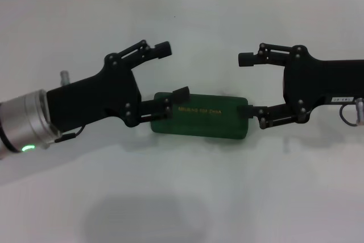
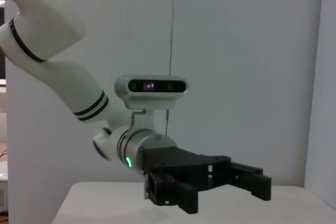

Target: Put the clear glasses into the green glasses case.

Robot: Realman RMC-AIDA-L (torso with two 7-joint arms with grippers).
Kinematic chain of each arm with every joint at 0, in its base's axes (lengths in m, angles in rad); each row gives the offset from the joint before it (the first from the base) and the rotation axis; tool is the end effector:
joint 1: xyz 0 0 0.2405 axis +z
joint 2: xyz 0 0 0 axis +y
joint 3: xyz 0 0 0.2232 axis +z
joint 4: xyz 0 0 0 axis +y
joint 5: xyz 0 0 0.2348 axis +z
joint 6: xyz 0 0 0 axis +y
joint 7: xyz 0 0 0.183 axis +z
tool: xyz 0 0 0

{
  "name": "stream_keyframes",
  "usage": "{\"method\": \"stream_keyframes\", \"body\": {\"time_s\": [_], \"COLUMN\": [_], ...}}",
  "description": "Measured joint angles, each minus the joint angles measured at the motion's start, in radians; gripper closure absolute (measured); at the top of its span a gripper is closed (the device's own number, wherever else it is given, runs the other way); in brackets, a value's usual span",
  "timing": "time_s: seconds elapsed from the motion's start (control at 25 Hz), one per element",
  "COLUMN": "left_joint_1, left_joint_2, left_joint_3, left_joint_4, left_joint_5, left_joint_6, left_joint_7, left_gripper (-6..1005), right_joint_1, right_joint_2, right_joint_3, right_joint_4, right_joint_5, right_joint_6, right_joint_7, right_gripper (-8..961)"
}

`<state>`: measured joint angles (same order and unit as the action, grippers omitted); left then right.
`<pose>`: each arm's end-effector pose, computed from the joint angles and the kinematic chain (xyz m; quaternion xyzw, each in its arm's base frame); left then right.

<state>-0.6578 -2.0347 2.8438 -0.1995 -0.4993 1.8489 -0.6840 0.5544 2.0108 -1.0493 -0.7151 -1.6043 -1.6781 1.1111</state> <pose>-0.2077 0.3048 -0.0301 -0.8902 -0.0375 -0.4277 0.1526 0.1573 0.3431 -0.0066 -0.9473 -0.0355 0.3095 0.0742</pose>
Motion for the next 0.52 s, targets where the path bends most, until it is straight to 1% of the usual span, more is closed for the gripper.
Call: {"method": "stream_keyframes", "body": {"time_s": [0.04,0.08,0.16,0.52], "left_joint_1": [0.011,0.023,0.033,0.037], "left_joint_2": [-0.006,-0.013,-0.018,-0.020], "left_joint_3": [0.000,0.000,0.000,0.000], "left_joint_4": [0.000,-0.001,-0.001,-0.002], "left_joint_5": [-0.016,-0.030,-0.034,-0.031], "left_joint_6": [0.000,0.000,0.000,0.000], "left_joint_7": [0.013,0.030,0.049,0.055], "left_gripper": [124,122,117,124], "right_joint_1": [0.000,0.000,-0.002,-0.004], "right_joint_2": [0.000,0.001,0.001,0.003], "right_joint_3": [0.000,0.000,-0.001,-0.001], "right_joint_4": [0.002,0.004,0.007,0.019], "right_joint_5": [0.000,0.000,0.000,0.000], "right_joint_6": [0.000,0.002,0.006,0.011], "right_joint_7": [-0.004,-0.006,-0.007,-0.018], "right_gripper": [64,64,63,63]}}
